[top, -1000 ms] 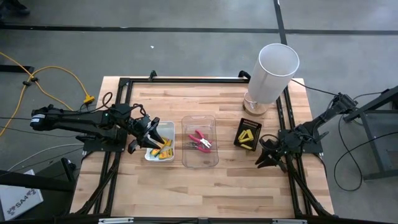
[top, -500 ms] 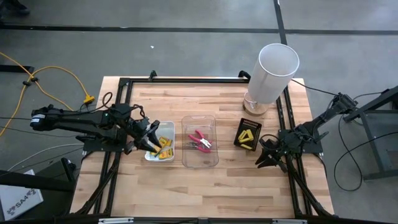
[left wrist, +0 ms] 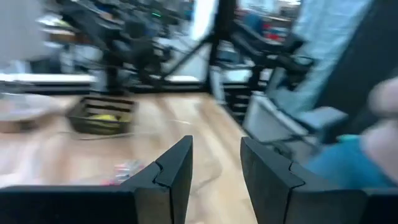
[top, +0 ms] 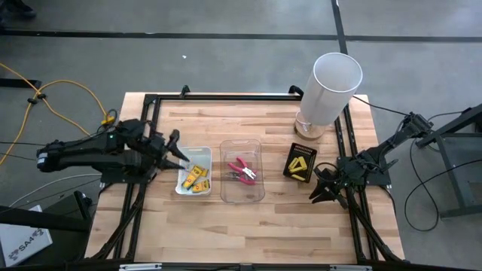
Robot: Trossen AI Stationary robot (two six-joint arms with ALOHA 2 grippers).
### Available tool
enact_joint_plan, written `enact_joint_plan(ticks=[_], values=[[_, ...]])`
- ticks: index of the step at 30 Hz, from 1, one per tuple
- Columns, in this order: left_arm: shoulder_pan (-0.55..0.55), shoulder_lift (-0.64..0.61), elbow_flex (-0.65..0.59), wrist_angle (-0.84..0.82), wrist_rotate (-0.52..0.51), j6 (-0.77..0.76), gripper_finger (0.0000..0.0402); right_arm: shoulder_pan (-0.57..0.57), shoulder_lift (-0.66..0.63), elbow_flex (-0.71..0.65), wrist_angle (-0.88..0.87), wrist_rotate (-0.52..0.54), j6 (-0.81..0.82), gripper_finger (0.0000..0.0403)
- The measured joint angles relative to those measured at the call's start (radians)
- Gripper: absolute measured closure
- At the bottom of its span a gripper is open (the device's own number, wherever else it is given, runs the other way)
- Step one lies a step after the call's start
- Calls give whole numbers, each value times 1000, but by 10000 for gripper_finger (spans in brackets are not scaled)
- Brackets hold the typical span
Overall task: Pick & Place School Supplies
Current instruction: Return to Home Position
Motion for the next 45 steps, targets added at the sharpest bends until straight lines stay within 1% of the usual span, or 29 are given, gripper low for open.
enact_joint_plan(ticks=[6, 9, 11, 14, 20, 23, 28, 34, 40, 45], values=[[44, -123, 0, -95, -74, 53, 271, 0, 0, -1, 0, 0, 0, 329], [52, -167, 0, -169, -145, 44, 271, 0, 0, -1, 0, 0, 0, 329], [51, -196, -13, -188, -189, 37, 271, 0, 0, -1, 0, 0, 0, 329], [48, -244, -69, -164, -239, 3, 271, 0, 0, -1, 0, 0, 0, 329], [48, -363, -212, -86, -425, -69, 271, 0, 0, -1, 0, 0, 0, 329], [48, -415, -263, -68, -468, -70, 271, 0, 0, -1, 0, 0, 0, 329], [48, -412, -319, -2, -505, -66, 271, 0, 0, -1, 0, 0, 0, 329], [48, -412, -412, 129, -550, -63, 271, 0, 0, -1, 0, 0, 0, 329], [48, -413, -432, 127, -649, -74, 271, 0, 0, -1, 0, 0, 0, 329], [46, -412, -433, 111, -658, -6, 271, 0, 0, -1, 0, 0, 0, 329]])
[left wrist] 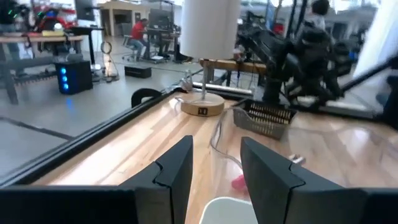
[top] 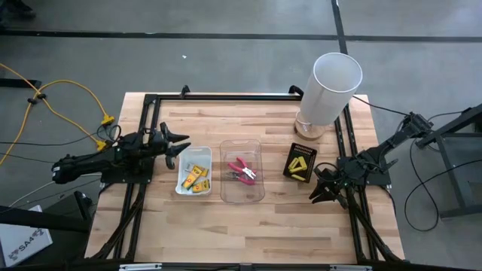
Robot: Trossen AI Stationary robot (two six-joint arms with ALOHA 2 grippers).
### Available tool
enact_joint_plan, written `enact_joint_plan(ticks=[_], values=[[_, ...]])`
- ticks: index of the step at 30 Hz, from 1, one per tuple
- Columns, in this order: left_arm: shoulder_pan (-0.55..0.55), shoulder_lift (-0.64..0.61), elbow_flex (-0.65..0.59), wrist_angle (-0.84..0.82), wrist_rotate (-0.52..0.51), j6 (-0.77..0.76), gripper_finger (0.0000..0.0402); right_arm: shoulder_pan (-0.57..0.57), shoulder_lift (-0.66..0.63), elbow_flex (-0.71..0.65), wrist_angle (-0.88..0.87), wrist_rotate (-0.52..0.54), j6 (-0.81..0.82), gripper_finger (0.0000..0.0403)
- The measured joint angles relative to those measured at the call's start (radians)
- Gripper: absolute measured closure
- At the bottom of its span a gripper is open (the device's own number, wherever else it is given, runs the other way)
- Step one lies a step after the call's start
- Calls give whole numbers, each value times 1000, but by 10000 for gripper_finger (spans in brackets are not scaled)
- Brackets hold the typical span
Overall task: Pick & Place School Supplies
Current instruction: Return to Home Position
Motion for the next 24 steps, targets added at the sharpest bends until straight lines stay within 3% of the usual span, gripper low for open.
enact_joint_plan(ticks=[6, 24], values=[[-30, 1, -1, -26, 110, 113, 271, 0, 0, 0, 0, 0, 0, 329], [-73, 1, -4, -21, 112, 113, 271, 0, 0, 0, 0, 0, 0, 329]])
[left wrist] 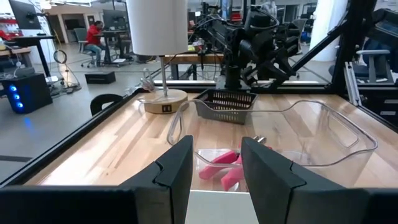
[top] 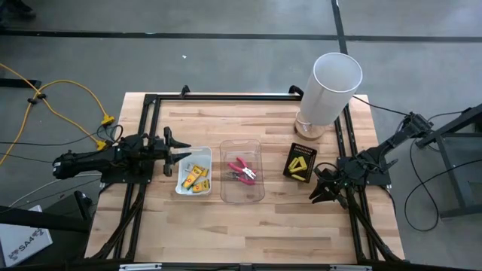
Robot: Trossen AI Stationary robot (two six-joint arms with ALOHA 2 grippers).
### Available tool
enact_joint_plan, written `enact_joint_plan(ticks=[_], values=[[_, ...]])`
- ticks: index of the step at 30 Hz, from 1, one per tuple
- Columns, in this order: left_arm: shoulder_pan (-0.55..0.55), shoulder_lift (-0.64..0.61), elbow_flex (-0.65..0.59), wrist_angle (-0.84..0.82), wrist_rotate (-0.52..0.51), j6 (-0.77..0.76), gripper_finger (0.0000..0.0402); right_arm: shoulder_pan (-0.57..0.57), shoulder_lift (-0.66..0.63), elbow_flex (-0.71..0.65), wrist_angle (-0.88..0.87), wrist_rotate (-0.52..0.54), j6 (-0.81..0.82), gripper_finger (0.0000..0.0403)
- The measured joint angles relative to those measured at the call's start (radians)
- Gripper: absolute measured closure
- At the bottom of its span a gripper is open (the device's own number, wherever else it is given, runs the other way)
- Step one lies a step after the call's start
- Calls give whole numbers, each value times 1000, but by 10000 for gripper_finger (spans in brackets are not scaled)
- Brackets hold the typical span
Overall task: Pick & Place School Supplies
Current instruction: Return to Home Position
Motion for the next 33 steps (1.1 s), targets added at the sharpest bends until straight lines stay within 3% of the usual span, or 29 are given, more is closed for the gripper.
enact_joint_plan(ticks=[33], values=[[0, 0, -1, 81, 0, -1, 271, 0, 0, 0, 0, 0, 0, 329]])
